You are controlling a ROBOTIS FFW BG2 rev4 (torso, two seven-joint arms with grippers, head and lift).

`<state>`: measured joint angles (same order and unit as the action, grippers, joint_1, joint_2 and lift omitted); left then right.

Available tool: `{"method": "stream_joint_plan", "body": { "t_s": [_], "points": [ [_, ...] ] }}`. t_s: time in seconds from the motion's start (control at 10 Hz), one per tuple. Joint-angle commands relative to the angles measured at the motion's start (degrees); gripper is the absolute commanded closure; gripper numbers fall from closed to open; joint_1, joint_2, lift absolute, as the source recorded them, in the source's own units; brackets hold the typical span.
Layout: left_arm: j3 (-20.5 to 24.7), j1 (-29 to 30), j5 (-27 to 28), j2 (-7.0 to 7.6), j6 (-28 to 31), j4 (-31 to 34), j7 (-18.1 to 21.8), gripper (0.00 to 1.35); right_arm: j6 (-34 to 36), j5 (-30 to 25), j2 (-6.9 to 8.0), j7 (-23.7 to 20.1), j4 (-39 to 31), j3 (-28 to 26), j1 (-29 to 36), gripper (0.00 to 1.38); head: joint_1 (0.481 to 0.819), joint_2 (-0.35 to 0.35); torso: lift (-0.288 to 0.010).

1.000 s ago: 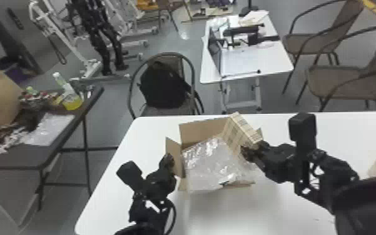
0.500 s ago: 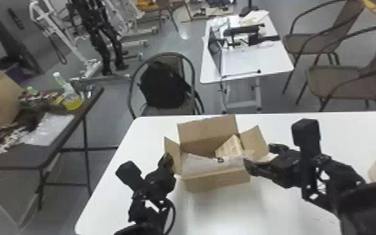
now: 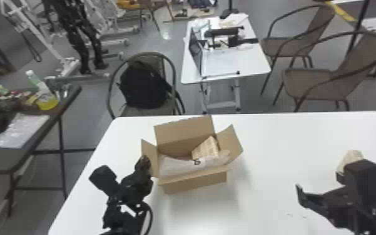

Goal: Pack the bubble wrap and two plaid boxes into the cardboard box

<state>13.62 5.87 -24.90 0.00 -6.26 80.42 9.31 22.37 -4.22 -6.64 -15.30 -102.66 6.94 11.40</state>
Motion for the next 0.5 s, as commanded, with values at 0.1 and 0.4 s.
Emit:
{"method": "stream_joint_plan", "body": {
  "t_s": [0.1, 0.4],
  "points": [
    [0.36, 0.28, -0.24, -0.15, -0.24, 0.00, 0.00, 1.21, 0.04, -0.09, -0.21, 4.58, -5.00, -4.12, 8.29, 0.16, 0.695, 0.195, -0.014],
    [0.27, 0.55, -0.85, -0.15, -0.33, 0.09, 0.00, 1.21, -0.05, -0.09, 0.31, 10.82, -2.72, -7.46, 8.73, 0.16, 0.695, 0.145, -0.014]
  ]
}}
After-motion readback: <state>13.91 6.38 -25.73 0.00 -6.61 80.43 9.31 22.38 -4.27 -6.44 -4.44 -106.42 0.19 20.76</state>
